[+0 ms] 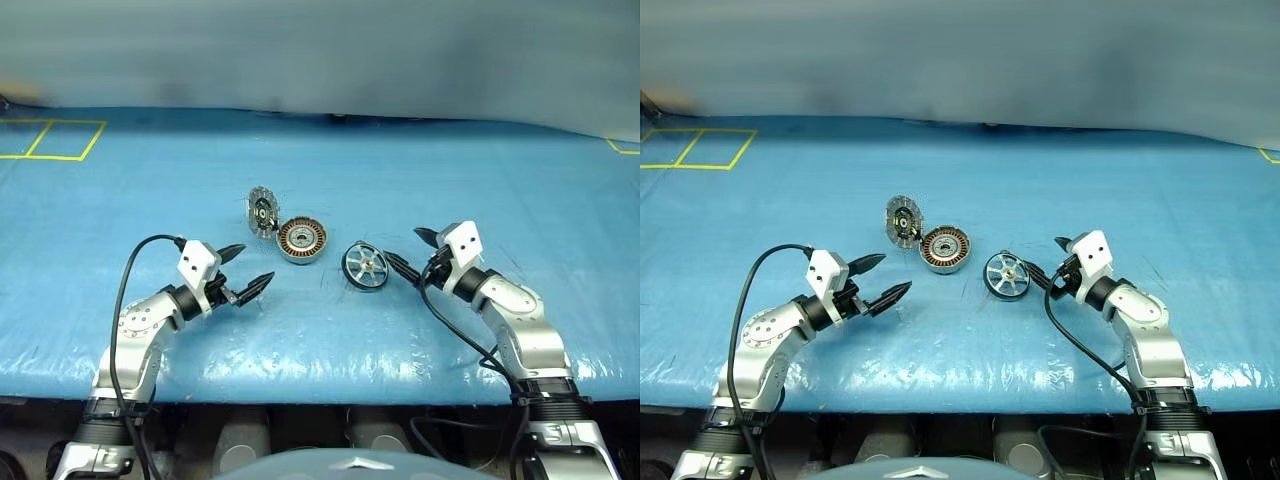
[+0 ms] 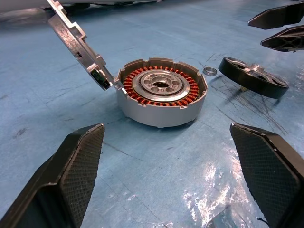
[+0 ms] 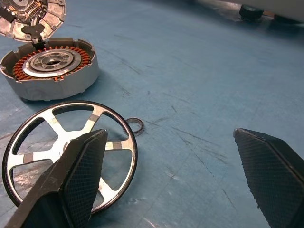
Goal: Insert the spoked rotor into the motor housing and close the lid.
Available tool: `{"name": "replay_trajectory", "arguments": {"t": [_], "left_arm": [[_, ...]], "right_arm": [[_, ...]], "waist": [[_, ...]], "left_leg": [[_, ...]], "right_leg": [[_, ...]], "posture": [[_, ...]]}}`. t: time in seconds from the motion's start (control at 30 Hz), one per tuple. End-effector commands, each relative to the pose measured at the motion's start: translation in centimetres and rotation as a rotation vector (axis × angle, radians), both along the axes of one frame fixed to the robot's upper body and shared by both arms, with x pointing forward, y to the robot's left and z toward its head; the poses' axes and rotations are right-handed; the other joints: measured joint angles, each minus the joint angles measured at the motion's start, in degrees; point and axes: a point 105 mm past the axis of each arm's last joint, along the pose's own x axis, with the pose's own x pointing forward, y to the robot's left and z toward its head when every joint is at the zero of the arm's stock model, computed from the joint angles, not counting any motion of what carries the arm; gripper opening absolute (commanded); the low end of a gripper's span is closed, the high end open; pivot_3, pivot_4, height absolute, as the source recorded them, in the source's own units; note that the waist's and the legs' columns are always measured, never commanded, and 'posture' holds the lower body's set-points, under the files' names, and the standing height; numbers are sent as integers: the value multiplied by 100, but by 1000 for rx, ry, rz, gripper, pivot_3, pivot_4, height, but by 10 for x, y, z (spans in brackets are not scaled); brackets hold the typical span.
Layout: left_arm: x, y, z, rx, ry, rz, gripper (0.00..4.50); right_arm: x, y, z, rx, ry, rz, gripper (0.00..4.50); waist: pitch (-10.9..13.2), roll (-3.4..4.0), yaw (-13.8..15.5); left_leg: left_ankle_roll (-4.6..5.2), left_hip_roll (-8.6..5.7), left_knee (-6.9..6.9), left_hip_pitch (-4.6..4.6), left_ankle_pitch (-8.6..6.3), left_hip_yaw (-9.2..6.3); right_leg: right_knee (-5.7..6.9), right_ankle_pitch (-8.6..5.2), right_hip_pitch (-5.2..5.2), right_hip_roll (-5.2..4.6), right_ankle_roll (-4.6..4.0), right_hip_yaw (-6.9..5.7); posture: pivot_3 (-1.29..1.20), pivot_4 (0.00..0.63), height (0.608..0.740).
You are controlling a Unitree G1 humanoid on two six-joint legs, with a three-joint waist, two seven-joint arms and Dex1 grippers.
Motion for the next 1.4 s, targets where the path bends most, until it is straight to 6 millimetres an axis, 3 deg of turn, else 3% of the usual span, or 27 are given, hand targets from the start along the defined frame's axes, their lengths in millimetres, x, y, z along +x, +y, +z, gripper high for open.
{"name": "replay_trajectory", "arguments": {"t": [0.03, 0.2, 0.4, 0.6, 1.1, 1.27, 1.33, 1.4], "left_arm": [[2, 3, 11, 7, -35, -2, 4500], [3, 5, 12, 18, -36, 6, 4500], [5, 10, 10, 19, -33, 14, 4500], [5, 11, 12, 30, -41, 16, 4500], [1, 7, 10, 30, -31, -3, 4500], [-17, -28, -4, 74, 71, -235, 4500], [-43, -51, -17, 161, 189, -473, 4500], [-56, -61, -17, 239, 234, -630, 4500]], "right_arm": [[2, -2, 11, 26, -63, -24, 4453], [4, 8, 5, 12, -52, -2, 4453], [7, -1, 12, 27, -84, -50, 4453], [9, 8, 10, 21, -80, -15, 4453], [4, 6, 8, 29, -71, -13, 4453], [6, 2, 9, 30, -80, -40, 4453], [3, 10, 7, 38, -76, -18, 4453], [1, 14, 5, 42, -74, -11, 4453]], "waist": [[0, 0, -2], [0, 0, -11], [0, 0, -4], [0, 0, -9], [0, 0, -9], [0, 0, -2], [0, 0, -7], [1, 0, -16]], "left_leg": [[0, 0, 0, 0, 0, 1], [0, 2, -4, 0, 0, 0], [0, 1, -4, 0, 0, 0], [0, 1, -4, 0, 0, 0], [0, 1, -4, 0, 0, 0], [0, 0, -4, 0, 0, 0], [0, 0, -2, 0, 0, 0], [0, 0, -3, -1, 0, 0]], "right_leg": [[0, 0, 0, 0, 0, 1], [1, 0, -3, 2, -1, 0], [0, 0, -2, 1, -1, 0], [1, 0, -2, 1, -1, 0], [1, 0, -2, 1, -1, 0], [0, 0, -2, 0, -1, 0], [1, -1, -1, 1, -1, 0], [1, -3, -2, 2, -4, 0]], "posture": [[0, 150, 740], [0, 150, 740], [0, 150, 740], [0, 150, 740], [0, 150, 740], [0, 150, 740], [0, 150, 740], [0, 150, 740]]}}
